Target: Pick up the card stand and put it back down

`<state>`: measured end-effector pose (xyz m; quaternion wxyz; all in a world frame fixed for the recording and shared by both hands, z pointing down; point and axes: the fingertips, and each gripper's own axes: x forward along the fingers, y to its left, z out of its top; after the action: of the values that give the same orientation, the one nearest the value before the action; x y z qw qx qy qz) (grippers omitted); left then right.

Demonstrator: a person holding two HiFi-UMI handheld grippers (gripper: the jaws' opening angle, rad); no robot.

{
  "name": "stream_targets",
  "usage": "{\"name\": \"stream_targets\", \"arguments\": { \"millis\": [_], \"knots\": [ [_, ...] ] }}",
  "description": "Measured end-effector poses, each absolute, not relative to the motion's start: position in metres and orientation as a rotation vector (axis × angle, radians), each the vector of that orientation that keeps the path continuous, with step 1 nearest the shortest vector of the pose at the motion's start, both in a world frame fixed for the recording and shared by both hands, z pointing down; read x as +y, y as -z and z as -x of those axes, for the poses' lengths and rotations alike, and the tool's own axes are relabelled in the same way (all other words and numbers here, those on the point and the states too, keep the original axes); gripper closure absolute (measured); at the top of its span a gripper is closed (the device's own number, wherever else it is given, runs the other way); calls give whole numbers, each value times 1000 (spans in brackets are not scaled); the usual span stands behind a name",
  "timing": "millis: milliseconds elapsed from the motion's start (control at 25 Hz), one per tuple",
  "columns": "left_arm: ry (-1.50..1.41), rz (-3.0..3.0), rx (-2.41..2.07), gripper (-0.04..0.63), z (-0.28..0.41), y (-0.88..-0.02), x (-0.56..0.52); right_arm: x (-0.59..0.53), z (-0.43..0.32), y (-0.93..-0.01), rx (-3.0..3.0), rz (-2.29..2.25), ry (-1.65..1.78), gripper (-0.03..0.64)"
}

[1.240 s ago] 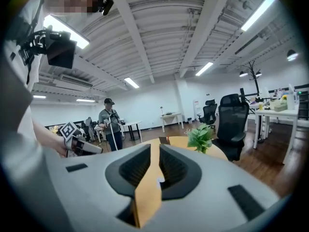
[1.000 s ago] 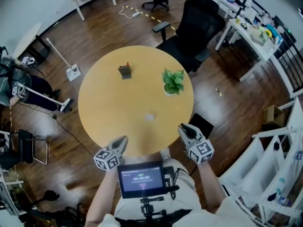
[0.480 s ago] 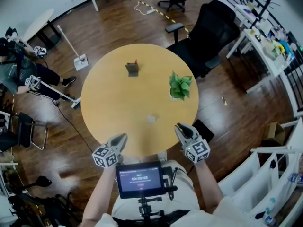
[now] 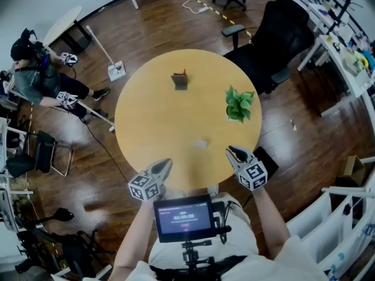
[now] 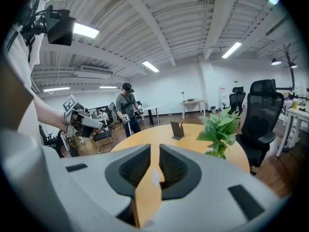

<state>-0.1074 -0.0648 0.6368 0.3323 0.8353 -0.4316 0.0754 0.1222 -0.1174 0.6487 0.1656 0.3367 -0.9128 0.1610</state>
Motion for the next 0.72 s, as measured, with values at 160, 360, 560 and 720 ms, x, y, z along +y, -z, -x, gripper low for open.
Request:
{"name": "stream_targets", "arguments": {
  "millis": [160,360,560,720],
  "knots": [
    [-210,-2177,-1142,595,108,-639,-67,-116,-112,-671,-2651,-823,-560,539],
    [-221,-2155,-1172,595,114,-641,-70,-119,-102,-699,-2635,-722,-631,514],
    [-220,-2130,-1211,595,117,-640,-74,-127,-97,-711,-2622,-672,-650,500],
    [-224,-2112,-1237,595,112,-642,-76,-133,-94,-725,-2603,-623,-667,482]
  ]
}}
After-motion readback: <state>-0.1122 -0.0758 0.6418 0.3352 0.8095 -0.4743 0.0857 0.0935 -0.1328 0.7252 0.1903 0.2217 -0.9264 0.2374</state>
